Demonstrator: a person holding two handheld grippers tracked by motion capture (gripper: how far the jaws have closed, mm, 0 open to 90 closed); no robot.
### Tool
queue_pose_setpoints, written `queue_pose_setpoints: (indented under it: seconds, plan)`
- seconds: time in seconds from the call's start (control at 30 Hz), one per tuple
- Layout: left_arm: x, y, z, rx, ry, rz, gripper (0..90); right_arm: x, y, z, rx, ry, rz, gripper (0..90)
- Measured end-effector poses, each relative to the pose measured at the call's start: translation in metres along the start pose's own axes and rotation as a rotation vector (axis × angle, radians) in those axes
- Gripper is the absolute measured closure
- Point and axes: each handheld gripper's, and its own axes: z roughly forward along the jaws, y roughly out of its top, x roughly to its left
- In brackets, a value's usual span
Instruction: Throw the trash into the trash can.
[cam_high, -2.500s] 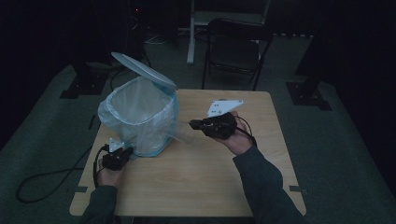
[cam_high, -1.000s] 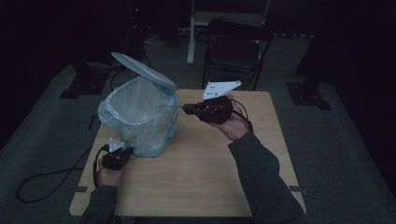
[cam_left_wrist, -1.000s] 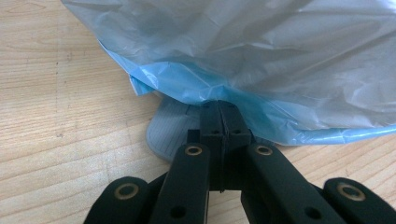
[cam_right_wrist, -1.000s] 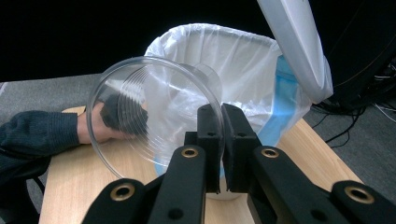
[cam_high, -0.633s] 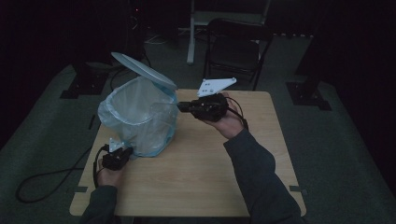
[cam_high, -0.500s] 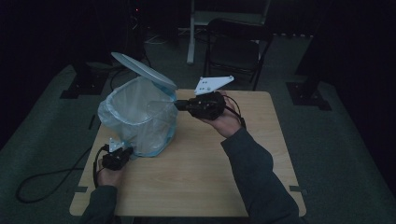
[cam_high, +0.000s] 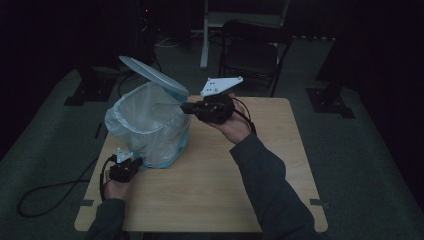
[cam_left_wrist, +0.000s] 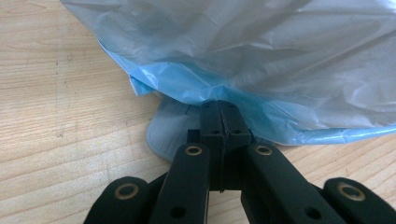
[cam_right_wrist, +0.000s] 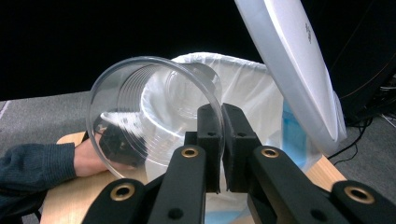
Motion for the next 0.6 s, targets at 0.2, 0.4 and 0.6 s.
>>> queue_pose_setpoints:
  seconds: [0.2,0.4,0.6]
  plan:
    - [0.000,0.000,0.000,-0.001,0.001,0.001,90.0,-0.001,0.001,0.005,0.000,-0.004,0.007,86.7]
    - [0.000,0.000,0.000,-0.001,0.001,0.001,90.0,-0.002,0.001,0.011,0.008,-0.006,0.010,86.7]
    - [0.000,0.000,0.000,-0.001,0.001,0.002,90.0,-0.003,0.003,0.017,0.007,-0.016,0.015,86.7]
